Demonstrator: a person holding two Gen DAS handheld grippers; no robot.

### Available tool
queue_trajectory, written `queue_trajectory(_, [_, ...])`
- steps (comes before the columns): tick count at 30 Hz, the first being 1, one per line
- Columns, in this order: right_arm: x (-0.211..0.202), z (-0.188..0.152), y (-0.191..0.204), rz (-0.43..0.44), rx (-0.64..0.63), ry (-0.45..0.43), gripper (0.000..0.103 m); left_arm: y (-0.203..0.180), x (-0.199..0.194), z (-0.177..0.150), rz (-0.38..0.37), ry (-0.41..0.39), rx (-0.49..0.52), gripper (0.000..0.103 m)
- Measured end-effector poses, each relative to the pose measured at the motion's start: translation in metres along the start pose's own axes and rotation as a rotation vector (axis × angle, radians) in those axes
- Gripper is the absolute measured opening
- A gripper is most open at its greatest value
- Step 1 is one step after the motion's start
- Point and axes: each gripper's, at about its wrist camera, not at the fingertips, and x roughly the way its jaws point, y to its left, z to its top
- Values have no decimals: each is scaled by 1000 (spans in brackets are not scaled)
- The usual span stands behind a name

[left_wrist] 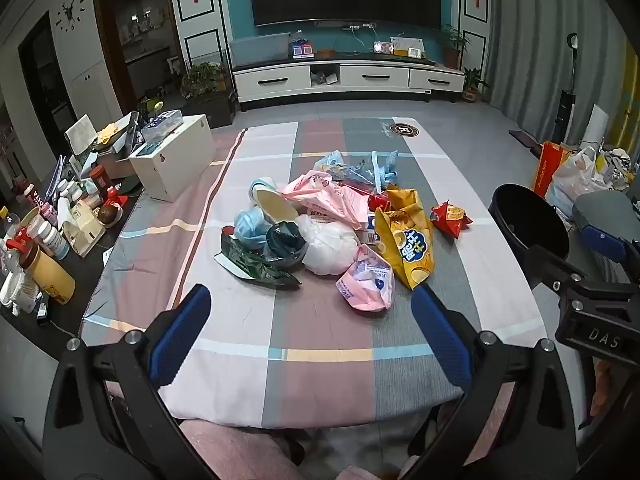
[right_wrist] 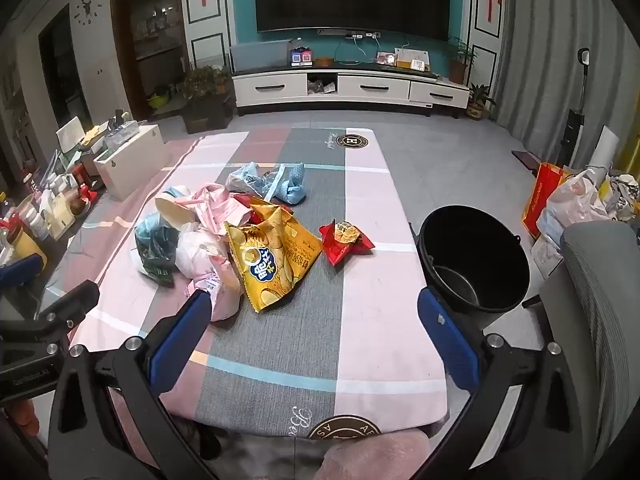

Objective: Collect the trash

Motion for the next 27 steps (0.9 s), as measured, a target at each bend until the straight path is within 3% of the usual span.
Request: queue_trajectory(27, [1,0,2,-2,-3,6,100,2,5,-3,-10,8,-6,100])
